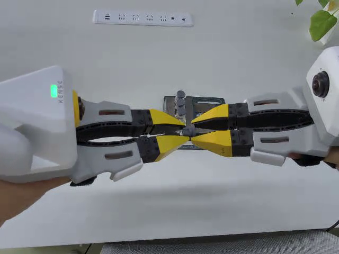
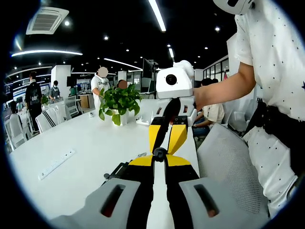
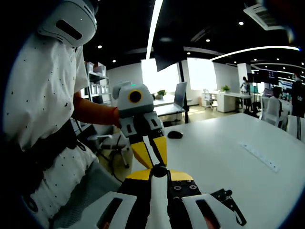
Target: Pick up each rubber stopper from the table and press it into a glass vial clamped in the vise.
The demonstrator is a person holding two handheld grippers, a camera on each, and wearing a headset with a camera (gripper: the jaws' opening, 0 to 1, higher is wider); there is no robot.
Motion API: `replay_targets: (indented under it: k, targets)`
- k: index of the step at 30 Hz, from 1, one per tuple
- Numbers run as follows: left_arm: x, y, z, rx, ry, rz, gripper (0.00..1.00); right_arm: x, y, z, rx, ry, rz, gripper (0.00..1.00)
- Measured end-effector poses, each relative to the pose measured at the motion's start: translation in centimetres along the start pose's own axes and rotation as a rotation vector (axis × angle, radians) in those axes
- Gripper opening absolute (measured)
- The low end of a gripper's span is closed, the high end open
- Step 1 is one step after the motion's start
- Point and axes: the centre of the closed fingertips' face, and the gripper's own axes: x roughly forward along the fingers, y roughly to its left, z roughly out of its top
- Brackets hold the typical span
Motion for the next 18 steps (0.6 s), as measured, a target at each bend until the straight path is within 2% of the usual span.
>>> replay_targets:
  k: [3,9,17,18]
  targets:
    - [0.1,-0.1,-0.1,-0.007,0.003,-0.003,0.04,0.0,0.1,-0.1,-0.013,0.007,0.0,0.07]
    - [-0.5,0.0,0.8,-0.066,-0.049,-0.016,0.04,-0.1,0.3,0.9,-0.001,-0.024,0.014,0.08]
    - [-0.6,-0.4,1.7,-0.122,-0.098,-0.039,0.04,0.0,0.6,2.1,-0.013,-0.042,0.035,0.07]
    - [-2.0,0.8,0.8,-0.141,-0.104,0.013,0.04,0.0,0.7,2.2,-0.014,-0.042,0.037,0.07]
